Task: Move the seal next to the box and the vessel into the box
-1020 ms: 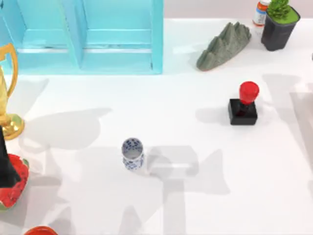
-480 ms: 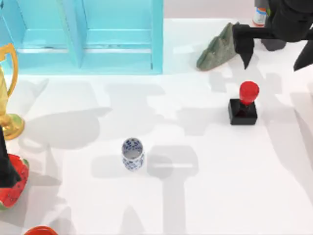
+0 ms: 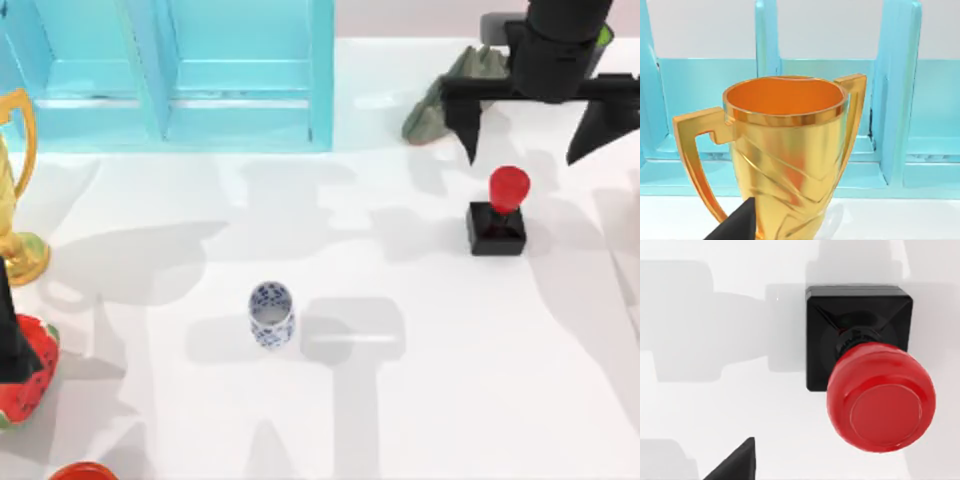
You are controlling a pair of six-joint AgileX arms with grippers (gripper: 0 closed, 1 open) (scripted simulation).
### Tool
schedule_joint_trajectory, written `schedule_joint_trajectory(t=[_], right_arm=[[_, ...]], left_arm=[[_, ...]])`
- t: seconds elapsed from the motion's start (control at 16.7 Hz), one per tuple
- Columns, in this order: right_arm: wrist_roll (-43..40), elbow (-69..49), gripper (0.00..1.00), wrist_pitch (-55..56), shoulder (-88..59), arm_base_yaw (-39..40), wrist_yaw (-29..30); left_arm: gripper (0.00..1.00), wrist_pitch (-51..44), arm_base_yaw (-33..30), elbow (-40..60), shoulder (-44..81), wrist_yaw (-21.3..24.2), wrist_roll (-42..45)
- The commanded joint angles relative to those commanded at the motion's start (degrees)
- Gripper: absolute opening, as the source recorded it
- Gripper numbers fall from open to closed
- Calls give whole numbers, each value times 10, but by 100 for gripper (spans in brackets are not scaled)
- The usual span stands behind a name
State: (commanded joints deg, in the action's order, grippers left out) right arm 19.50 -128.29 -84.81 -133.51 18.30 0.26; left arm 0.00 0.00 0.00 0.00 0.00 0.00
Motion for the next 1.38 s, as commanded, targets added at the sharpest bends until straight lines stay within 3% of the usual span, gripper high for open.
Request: schedule_joint_trajectory(t=[0.3, 0.66, 0.96, 1.38], right_arm=[[-1, 24, 100, 23, 0, -1, 0], [1, 163, 100, 165, -2, 1, 0], [1, 178, 100, 180, -2, 1, 0], [1, 178, 47, 180, -2, 1, 0]], left_arm=[[100, 0, 0, 0, 0, 0, 0], [100, 0, 0, 0, 0, 0, 0], [100, 0, 0, 0, 0, 0, 0], [100, 0, 0, 0, 0, 0, 0]])
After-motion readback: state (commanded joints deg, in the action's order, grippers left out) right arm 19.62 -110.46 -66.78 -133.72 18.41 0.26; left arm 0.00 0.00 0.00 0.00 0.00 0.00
